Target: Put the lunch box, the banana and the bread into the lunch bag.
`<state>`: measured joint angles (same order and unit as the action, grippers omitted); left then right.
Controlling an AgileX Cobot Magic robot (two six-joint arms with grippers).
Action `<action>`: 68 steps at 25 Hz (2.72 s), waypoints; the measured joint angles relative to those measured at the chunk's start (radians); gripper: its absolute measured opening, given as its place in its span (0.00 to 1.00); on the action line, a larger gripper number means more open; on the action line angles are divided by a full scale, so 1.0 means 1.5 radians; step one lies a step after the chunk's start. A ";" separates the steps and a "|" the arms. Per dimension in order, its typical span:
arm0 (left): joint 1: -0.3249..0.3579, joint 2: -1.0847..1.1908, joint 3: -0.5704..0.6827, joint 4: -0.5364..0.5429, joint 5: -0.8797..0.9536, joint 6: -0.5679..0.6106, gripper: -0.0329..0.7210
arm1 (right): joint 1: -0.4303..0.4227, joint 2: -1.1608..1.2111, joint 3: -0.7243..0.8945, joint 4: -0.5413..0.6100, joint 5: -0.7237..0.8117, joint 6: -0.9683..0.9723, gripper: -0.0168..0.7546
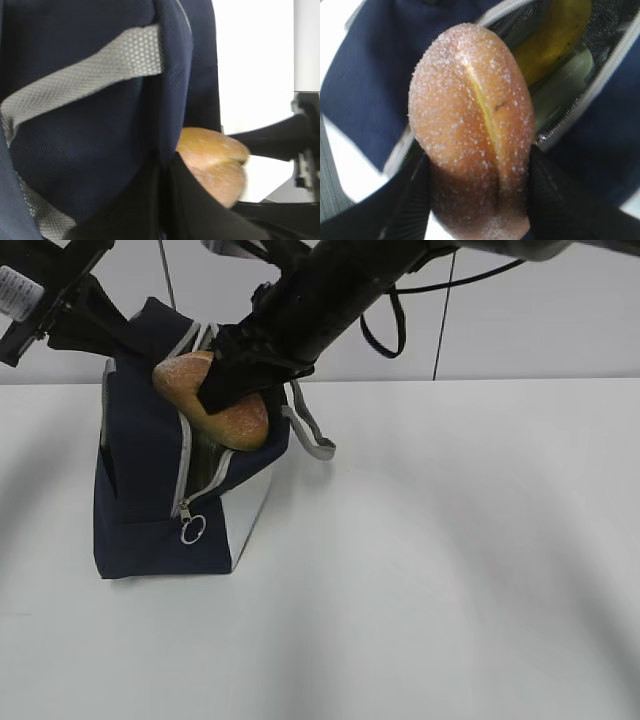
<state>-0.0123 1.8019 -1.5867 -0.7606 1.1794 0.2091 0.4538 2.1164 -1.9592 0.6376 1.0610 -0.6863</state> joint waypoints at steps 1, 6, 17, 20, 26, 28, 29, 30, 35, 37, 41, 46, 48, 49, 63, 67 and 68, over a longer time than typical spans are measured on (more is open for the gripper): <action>0.000 0.000 0.000 0.000 0.000 0.000 0.04 | 0.003 0.010 -0.002 0.001 -0.016 0.013 0.54; 0.000 0.000 0.000 -0.001 0.002 0.000 0.04 | 0.006 0.049 -0.009 0.020 -0.073 0.063 0.57; 0.000 0.000 0.000 -0.007 0.002 0.000 0.04 | 0.005 0.099 -0.072 0.068 -0.077 0.050 0.85; 0.000 0.000 0.000 -0.007 0.002 0.000 0.04 | 0.004 0.099 -0.098 0.050 -0.061 0.049 0.86; 0.000 0.000 0.000 -0.007 0.004 0.000 0.04 | 0.002 0.099 -0.153 -0.048 0.031 0.060 0.82; 0.000 0.000 0.000 -0.007 0.004 0.000 0.04 | -0.002 0.099 -0.168 -0.081 0.064 0.083 0.75; 0.000 0.000 0.000 -0.007 0.004 0.000 0.04 | -0.003 0.099 -0.171 -0.092 0.077 0.093 0.73; 0.000 0.000 0.000 -0.007 0.005 0.002 0.04 | -0.008 0.099 -0.173 -0.100 0.084 0.100 0.70; 0.000 0.000 0.000 -0.008 0.007 0.005 0.04 | -0.037 0.068 -0.174 -0.141 0.115 0.122 0.63; 0.000 0.000 0.000 -0.008 0.008 0.005 0.04 | -0.054 0.053 -0.174 -0.147 0.116 0.143 0.63; 0.000 0.000 0.000 -0.008 0.009 0.005 0.04 | -0.098 0.041 -0.175 -0.150 0.119 0.199 0.62; 0.000 0.000 0.000 -0.008 0.010 0.007 0.04 | -0.127 0.041 -0.173 -0.120 0.120 0.228 0.62; 0.000 0.000 0.000 -0.010 0.010 0.007 0.04 | -0.127 0.041 -0.167 -0.105 0.120 0.229 0.62; 0.000 0.000 0.000 -0.010 0.010 0.007 0.04 | -0.127 0.041 -0.165 -0.100 0.120 0.229 0.62; 0.000 0.000 0.000 -0.014 0.010 0.012 0.04 | -0.127 0.120 -0.164 0.068 0.120 0.220 0.62; 0.000 0.000 0.000 -0.015 0.010 0.015 0.04 | -0.127 0.120 -0.164 0.088 0.120 0.220 0.61; 0.000 0.000 0.000 -0.016 0.010 0.016 0.04 | -0.127 0.121 -0.164 0.100 0.120 0.220 0.60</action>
<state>-0.0123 1.8019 -1.5867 -0.7848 1.1950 0.2328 0.2633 2.2973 -2.2051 0.7874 1.2416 -0.3567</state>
